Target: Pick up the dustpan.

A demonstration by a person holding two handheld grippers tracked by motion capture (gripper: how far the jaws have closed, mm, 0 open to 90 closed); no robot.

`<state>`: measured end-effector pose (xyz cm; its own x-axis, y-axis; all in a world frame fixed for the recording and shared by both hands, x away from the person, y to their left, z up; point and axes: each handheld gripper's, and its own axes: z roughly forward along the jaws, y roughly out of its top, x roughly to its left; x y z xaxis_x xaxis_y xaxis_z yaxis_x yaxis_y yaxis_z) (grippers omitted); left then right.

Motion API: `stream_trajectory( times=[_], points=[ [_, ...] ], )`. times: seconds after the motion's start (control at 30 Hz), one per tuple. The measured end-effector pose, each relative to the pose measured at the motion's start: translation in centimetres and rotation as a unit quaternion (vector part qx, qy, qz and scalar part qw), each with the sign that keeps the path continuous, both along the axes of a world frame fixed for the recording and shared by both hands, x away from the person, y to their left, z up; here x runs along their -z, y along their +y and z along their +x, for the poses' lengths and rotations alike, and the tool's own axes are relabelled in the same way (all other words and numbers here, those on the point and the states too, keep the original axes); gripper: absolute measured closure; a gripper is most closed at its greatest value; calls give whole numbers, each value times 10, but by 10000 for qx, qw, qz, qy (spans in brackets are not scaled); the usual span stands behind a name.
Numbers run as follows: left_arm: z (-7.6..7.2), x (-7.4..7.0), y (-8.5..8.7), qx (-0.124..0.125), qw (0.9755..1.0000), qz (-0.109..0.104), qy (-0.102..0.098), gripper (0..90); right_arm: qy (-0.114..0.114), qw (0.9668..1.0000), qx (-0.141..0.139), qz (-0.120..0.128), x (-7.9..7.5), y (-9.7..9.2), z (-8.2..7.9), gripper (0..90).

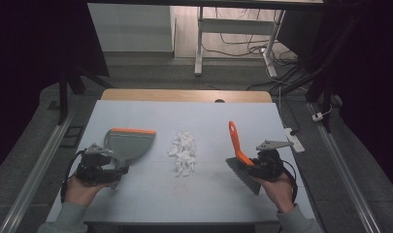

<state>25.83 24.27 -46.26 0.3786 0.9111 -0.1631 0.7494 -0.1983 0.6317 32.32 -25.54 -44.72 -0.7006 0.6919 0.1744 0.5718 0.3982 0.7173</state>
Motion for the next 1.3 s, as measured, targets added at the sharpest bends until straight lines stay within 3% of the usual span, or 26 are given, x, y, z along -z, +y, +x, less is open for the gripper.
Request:
stream_trajectory(
  times=[0.23, 0.4, 0.6, 1.0, 1.3],
  points=[
    [10, 4, -6, -82, 9995, 160, 275, 227, -12, 10000, -21, 48, 1, 0, 3, 703],
    [23, 13, -5, -382, 9975, 326, 489, 211, -49, 10000, -25, 65, 0, 0, 3, 703],
    [28, 27, -5, -463, 9953, 435, 734, 200, -110, 9999, 30, 69, 0, 0, 1, 703],
    [39, 45, -6, -526, 9922, 459, 1035, 207, -142, 9999, 80, 43, -1, -2, -2, 703],
    [46, 52, -2, -708, 9907, 430, 1076, 263, -149, 9999, 79, 18, 1, -1, -2, 703]
  ],
)
